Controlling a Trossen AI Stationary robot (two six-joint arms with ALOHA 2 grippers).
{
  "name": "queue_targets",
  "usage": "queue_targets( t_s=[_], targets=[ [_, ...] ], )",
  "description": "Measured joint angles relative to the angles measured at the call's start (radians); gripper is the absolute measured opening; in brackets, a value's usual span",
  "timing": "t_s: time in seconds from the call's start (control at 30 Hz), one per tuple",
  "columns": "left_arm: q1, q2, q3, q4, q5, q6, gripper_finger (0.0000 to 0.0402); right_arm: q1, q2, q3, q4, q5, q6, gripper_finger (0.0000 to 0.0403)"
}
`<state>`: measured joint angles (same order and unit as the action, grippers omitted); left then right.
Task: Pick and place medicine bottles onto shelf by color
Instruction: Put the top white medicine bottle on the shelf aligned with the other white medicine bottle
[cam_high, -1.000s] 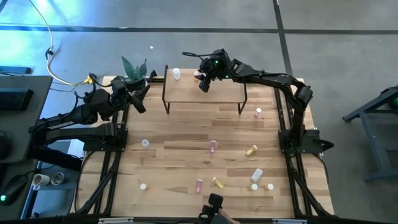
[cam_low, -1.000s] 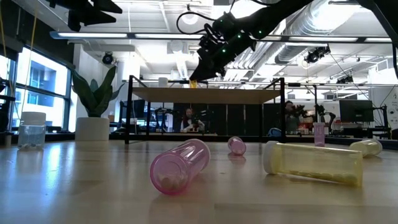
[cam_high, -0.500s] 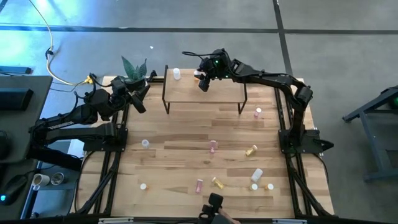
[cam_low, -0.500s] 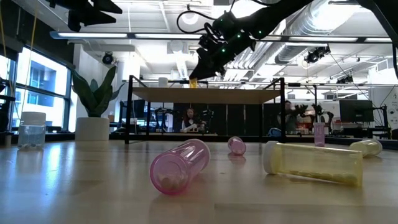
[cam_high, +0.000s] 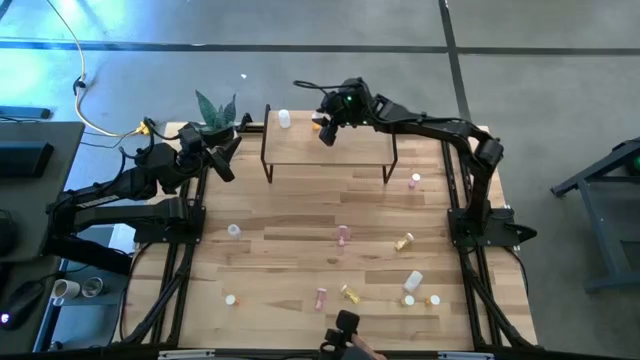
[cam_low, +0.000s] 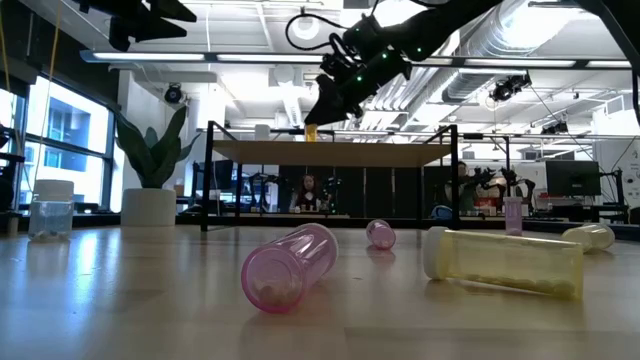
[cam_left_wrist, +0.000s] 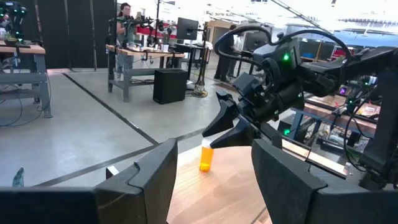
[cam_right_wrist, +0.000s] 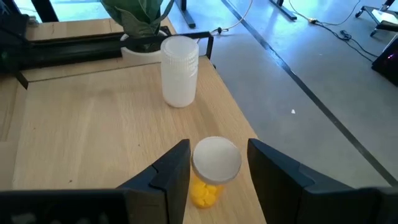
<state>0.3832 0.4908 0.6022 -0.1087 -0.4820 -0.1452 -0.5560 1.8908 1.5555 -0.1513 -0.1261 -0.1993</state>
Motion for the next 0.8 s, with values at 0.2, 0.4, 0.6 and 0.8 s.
queue_targets(
  t_s=[0.2,0.4,0.6,0.8],
  targets=[
    [0.0,0.0,0.0,-0.002,0.0,0.0,0.0197,0.0,-0.026,0.0,-0.002,0.003,0.019,0.0151],
    [0.0,-0.001,0.0,-0.06,0.053,0.0,0.0197,0.009,-0.077,0.001,-0.033,0.018,0.046,0.0151],
    [0.0,-0.001,0.0,-0.122,0.185,-0.021,0.0197,0.036,-0.154,0.001,-0.092,0.025,0.143,0.0151],
    [-0.007,0.006,0.022,-0.196,0.426,-0.08,0.0197,0.086,-0.216,0.001,-0.15,0.027,0.233,0.0151]
  ],
)
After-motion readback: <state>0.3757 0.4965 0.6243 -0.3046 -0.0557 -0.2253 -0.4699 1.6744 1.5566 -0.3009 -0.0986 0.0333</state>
